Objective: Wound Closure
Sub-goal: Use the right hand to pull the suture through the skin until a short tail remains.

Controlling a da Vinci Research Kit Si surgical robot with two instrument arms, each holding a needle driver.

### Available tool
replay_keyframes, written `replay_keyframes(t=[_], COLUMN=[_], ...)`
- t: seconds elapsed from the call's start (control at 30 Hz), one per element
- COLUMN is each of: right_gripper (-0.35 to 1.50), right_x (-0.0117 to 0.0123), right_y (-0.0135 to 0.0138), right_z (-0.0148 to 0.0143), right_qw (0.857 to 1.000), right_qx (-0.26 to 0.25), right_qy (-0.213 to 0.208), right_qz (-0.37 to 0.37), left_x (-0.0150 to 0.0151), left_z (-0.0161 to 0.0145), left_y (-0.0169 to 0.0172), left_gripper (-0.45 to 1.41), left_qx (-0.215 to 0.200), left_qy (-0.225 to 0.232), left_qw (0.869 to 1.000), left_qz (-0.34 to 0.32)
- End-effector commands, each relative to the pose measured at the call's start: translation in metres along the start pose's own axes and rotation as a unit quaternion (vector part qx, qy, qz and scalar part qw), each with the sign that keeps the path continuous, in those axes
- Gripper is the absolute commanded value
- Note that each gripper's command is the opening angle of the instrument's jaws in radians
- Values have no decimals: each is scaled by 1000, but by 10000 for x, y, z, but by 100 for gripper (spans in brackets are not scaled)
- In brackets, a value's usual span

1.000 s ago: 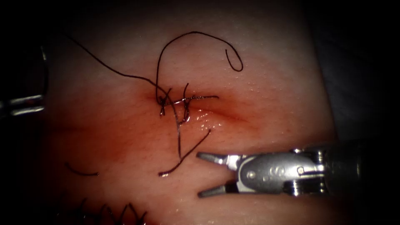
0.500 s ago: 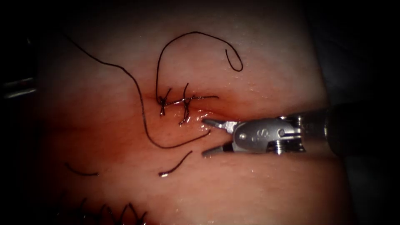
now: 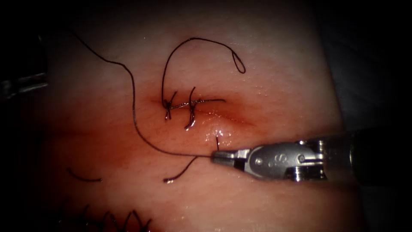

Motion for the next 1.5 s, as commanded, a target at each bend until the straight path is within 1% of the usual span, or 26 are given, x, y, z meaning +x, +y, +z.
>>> replay_keyframes(t=[0.03, 0.2, 0.3, 0.33, 0.43, 0.53, 0.67, 0.7, 0.73, 0.77, 0.8, 0.83, 0.87, 0.97, 1.07, 1.17, 1.23, 1.33, 1.5], right_gripper=[-35, -35, -35, -35, -35, -35, -35, -35, -10, 59, 99, 118, 130, 136, 136, 141, 145, 145, 146], right_x=[13, 38, 51, 58, 68, 77, 88, 91, 93, 95, 96, 97, 97, 95, 89, 82, 74, 64, 54], right_y=[-28, -72, -96, -110, -133, -147, -155, -153, -150, -144, -138, -131, -121, -94, -64, -41, -28, -22, -37], right_z=[1, -9, -9, -9, -9, -9, -10, -9, -9, -8, -9, -10, -13, -22, -31, -39, -45, -56, -88], right_qw=[1000, 1000, 999, 999, 999, 998, 997, 997, 997, 997, 997, 997, 996, 996, 994, 993, 993, 993, 992], right_qx=[10, 29, 37, 43, 52, 60, 76, 79, 78, 71, 59, 49, 36, 14, -5, -24, -34, -40, -43], right_qy=[2, 0, -1, -2, -4, -5, -2, 3, 7, 26, 41, 56, 70, 78, 92, 99, 94, 93, 98], right_qz=[-1, -3, -7, -11, -14, -18, -20, -18, -16, -25, -29, -30, -35, -50, -60, -65, -59, -61, -67], left_x=[0, 6, 13, 18, 24, 26, 24, 23, 22, 20, 19, 17, 15, 11, 8, 7, 6, 4, -12], left_z=[9, 12, 14, 16, 19, 21, 24, 24, 25, 26, 26, 27, 28, 31, 33, 34, 34, 31, 19], left_y=[4, 15, 27, 34, 43, 46, 47, 46, 46, 45, 45, 44, 43, 41, 39, 38, 36, 28, 5], left_gripper=[-45, -45, -45, -45, -45, -45, -45, -45, -45, -45, -45, -45, -45, -45, -45, -45, -45, -45, -45], left_qx=[-3, -12, -27, -35, -42, -46, -48, -49, -50, -50, -52, -52, -52, -53, -54, -54, -55, -56, -22], left_qy=[-2, -15, -23, -26, -30, -32, -33, -34, -35, -34, -35, -35, -35, -35, -35, -35, -35, -33, -46], left_qw=[1000, 1000, 999, 999, 999, 998, 998, 998, 998, 998, 998, 998, 998, 998, 998, 998, 998, 998, 999], left_qz=[-2, -1, 2, 4, 5, 7, 6, 4, 4, 2, 2, 2, 2, 3, 3, 3, 3, 0, -11])
